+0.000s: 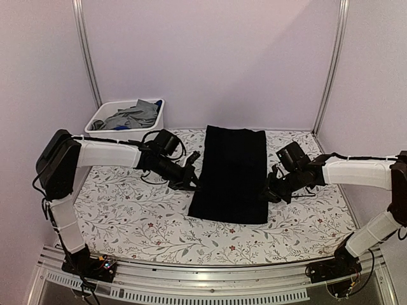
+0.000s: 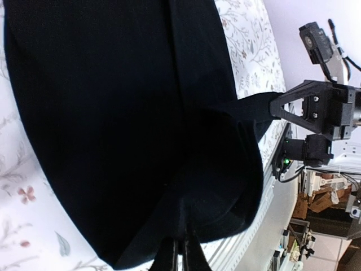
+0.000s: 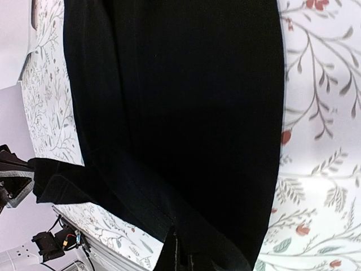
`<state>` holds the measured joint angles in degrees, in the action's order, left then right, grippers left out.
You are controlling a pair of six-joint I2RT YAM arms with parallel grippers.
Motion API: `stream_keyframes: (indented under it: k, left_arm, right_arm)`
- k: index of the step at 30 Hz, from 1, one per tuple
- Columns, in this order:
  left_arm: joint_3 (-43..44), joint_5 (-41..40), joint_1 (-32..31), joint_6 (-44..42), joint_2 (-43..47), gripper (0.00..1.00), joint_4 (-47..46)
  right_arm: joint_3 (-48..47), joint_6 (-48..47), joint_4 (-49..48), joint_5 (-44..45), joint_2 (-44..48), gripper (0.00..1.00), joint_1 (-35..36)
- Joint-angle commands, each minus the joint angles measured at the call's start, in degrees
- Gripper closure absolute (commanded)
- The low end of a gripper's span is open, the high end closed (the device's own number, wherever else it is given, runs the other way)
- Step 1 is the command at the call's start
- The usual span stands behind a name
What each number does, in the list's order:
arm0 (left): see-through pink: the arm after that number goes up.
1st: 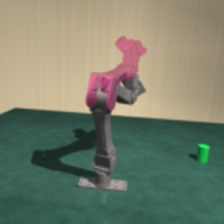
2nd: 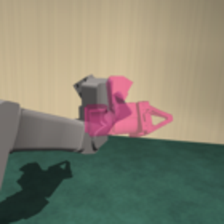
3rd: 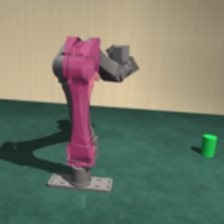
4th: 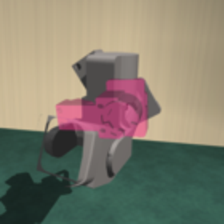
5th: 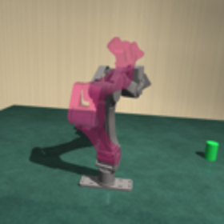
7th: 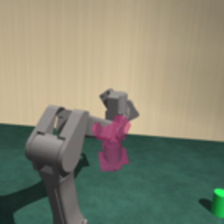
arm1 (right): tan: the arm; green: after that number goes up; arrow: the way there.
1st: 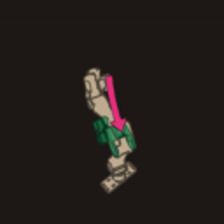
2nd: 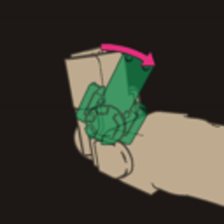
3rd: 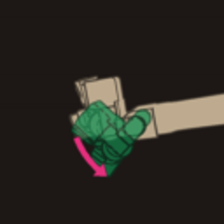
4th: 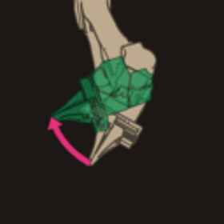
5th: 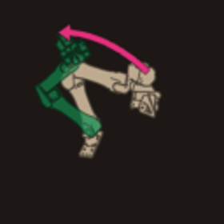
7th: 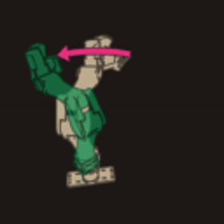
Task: Fold and stack the mixed laundry pile
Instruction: Fold the rectangle-folded T-shirt at the center of the board.
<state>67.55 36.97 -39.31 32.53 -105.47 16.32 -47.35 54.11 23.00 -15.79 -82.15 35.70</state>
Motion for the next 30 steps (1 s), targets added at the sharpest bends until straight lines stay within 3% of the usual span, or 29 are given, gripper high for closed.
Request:
stream_keyframes:
  k: [1, 7, 16, 30]
  left_arm:
    - [8.3, 0.6, 3.6, -4.4, -6.3, 1.00, 3.7]
    - [19.1, 2.1, 7.5, -5.6, -14.6, 1.00, 5.6]
    - [32.9, 4.6, 10.2, -4.9, -24.9, 1.00, 6.8]
    - [42.4, 5.0, 11.5, -3.0, -34.9, 1.00, 6.6]
  right_arm:
    - [-5.4, -9.3, -1.4, -1.7, -5.5, 1.00, -5.7]
    - [-14.1, -14.8, -1.7, -4.7, -12.9, 1.00, -12.3]
    - [-24.6, -18.8, -1.9, -8.0, -24.6, 1.00, -16.2]
    - [-31.9, -20.7, -1.7, -10.3, -33.0, 1.00, -19.6]
